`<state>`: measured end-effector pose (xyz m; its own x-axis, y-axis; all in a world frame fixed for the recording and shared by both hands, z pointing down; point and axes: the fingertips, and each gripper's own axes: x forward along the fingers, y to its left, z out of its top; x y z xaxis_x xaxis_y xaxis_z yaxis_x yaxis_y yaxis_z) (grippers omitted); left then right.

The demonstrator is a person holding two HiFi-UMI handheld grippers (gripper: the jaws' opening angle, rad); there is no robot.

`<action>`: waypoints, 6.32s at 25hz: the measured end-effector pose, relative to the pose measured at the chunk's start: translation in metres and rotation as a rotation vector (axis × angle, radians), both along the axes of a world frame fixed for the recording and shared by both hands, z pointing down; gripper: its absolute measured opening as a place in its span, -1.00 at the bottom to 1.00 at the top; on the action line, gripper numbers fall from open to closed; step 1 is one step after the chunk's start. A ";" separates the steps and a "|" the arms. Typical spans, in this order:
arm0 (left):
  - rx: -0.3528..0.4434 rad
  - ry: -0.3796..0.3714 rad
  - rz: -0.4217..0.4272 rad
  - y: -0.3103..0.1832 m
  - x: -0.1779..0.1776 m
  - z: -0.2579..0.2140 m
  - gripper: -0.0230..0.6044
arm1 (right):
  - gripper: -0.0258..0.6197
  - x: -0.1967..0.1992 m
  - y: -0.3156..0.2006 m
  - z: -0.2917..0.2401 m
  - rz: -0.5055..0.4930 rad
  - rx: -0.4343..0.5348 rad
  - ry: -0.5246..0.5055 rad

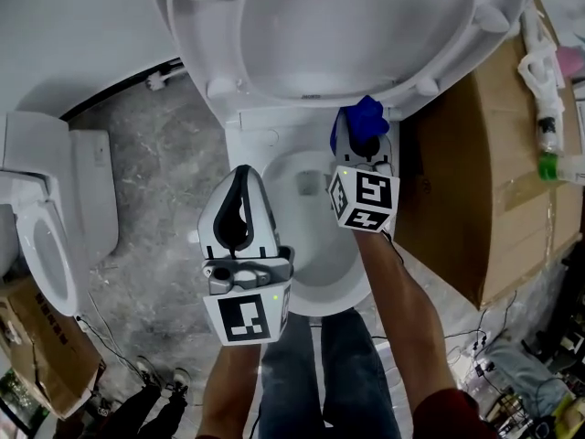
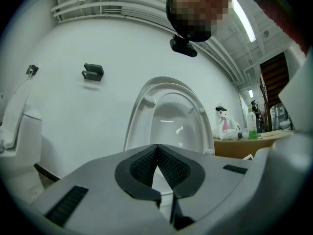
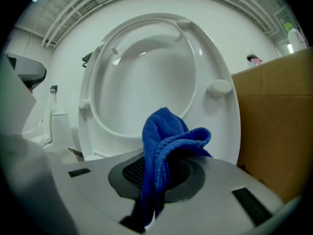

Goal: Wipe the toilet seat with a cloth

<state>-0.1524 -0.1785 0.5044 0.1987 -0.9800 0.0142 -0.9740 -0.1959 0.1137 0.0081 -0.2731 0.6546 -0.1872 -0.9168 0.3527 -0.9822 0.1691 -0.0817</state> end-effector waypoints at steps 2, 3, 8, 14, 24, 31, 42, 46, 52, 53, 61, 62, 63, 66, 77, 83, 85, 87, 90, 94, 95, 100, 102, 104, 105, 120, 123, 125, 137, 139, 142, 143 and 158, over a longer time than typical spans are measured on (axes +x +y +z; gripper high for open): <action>-0.001 0.000 -0.004 -0.001 -0.006 -0.001 -0.88 | -0.73 -0.016 0.001 0.003 -0.003 -0.015 -0.026; -0.002 -0.001 -0.008 -0.001 -0.010 -0.001 -0.88 | -0.73 -0.025 0.002 0.004 -0.006 -0.024 -0.040; 0.000 -0.005 -0.023 0.001 -0.024 -0.004 -0.88 | -0.73 -0.071 0.002 0.005 -0.037 -0.049 -0.109; 0.000 -0.010 -0.065 0.006 -0.065 -0.005 -0.88 | -0.73 -0.123 -0.001 0.008 -0.063 -0.079 -0.141; 0.013 -0.035 -0.154 0.010 -0.126 -0.011 -0.88 | -0.73 -0.195 -0.006 0.007 0.012 -0.206 -0.660; 0.017 -0.063 -0.186 0.018 -0.147 -0.020 -0.88 | -0.73 -0.192 -0.010 -0.041 0.171 -0.136 -1.151; 0.022 -0.122 -0.229 0.030 -0.160 -0.055 -0.88 | -0.74 -0.175 0.001 -0.089 0.317 -0.144 -1.352; 0.033 -0.121 -0.233 0.033 -0.160 -0.076 -0.88 | -0.74 -0.170 0.008 -0.110 0.339 -0.144 -1.400; 0.045 -0.113 -0.239 0.039 -0.160 -0.105 -0.88 | -0.74 -0.173 -0.002 -0.191 0.254 -0.063 -1.449; 0.045 -0.110 -0.241 0.040 -0.160 -0.110 -0.88 | -0.74 -0.172 -0.006 -0.206 0.241 -0.047 -1.459; 0.070 -0.093 -0.234 0.039 -0.157 -0.154 -0.88 | -0.74 -0.170 -0.021 -0.287 0.184 -0.008 -1.399; 0.075 -0.094 -0.232 0.039 -0.155 -0.159 -0.88 | -0.74 -0.168 -0.019 -0.289 0.179 -0.013 -1.390; 0.079 -0.095 -0.229 0.038 -0.152 -0.163 -0.88 | -0.74 -0.166 -0.016 -0.291 0.174 -0.011 -1.388; 0.087 -0.097 -0.223 0.039 -0.148 -0.172 -0.88 | -0.74 -0.156 -0.010 -0.311 0.140 0.040 -1.399; 0.086 -0.078 -0.204 0.040 -0.124 -0.184 -0.88 | -0.74 -0.146 -0.029 -0.380 -0.204 0.316 -0.268; 0.080 -0.089 -0.174 0.037 -0.106 -0.179 -0.88 | -0.74 -0.098 -0.042 -0.394 -0.140 0.351 -0.034; 0.076 -0.089 -0.164 0.036 -0.097 -0.177 -0.88 | -0.74 -0.081 -0.044 -0.396 -0.137 0.351 -0.037; 0.070 -0.087 -0.150 0.034 -0.085 -0.175 -0.88 | -0.74 -0.063 -0.045 -0.397 -0.123 0.354 -0.042; 0.067 -0.088 -0.122 0.032 -0.066 -0.173 -0.88 | -0.74 -0.035 -0.044 -0.397 -0.095 0.355 -0.040; 0.067 -0.091 -0.092 0.029 -0.042 -0.168 -0.88 | -0.74 0.003 -0.044 -0.389 -0.068 0.339 -0.034; 0.065 -0.090 -0.085 0.029 -0.036 -0.166 -0.88 | -0.74 0.013 -0.043 -0.386 -0.062 0.334 -0.026; 0.057 -0.090 -0.053 0.027 -0.012 -0.157 -0.88 | -0.74 0.050 -0.038 -0.360 -0.039 0.302 0.034; 0.058 -0.090 -0.042 0.026 -0.005 -0.153 -0.88 | -0.74 0.062 -0.037 -0.345 -0.027 0.280 0.041; 0.056 -0.093 -0.037 0.025 0.000 -0.146 -0.88 | -0.74 0.069 -0.036 -0.330 -0.026 0.273 0.047; 0.052 -0.095 -0.036 0.025 0.001 -0.142 -0.88 | -0.74 0.070 -0.036 -0.326 -0.032 0.280 0.055; -0.014 -0.100 -0.021 0.021 0.007 -0.071 -0.88 | -0.74 0.097 -0.017 -0.219 0.053 0.212 0.074; -0.022 -0.099 -0.018 0.019 0.007 -0.054 -0.88 | -0.74 0.099 -0.013 -0.184 0.068 0.167 0.067; -0.029 -0.097 -0.012 0.018 0.007 -0.043 -0.88 | -0.74 0.099 -0.010 -0.161 0.071 0.139 0.075; -0.069 -0.100 -0.014 0.020 -0.010 0.016 -0.88 | -0.74 0.077 -0.010 -0.055 0.095 0.040 0.065; -0.074 -0.098 -0.018 0.020 -0.013 0.022 -0.88 | -0.74 0.072 -0.009 -0.038 0.089 -0.001 0.062; -0.075 -0.097 -0.016 0.018 -0.013 0.025 -0.88 | -0.74 0.064 -0.009 -0.016 0.066 -0.057 0.068; -0.075 -0.098 -0.015 0.018 -0.013 0.025 -0.88 | -0.74 0.061 -0.009 -0.011 0.060 -0.066 0.072; -0.052 -0.110 -0.024 0.012 -0.028 0.013 -0.88 | -0.74 -0.039 -0.003 0.017 -0.123 -0.141 0.006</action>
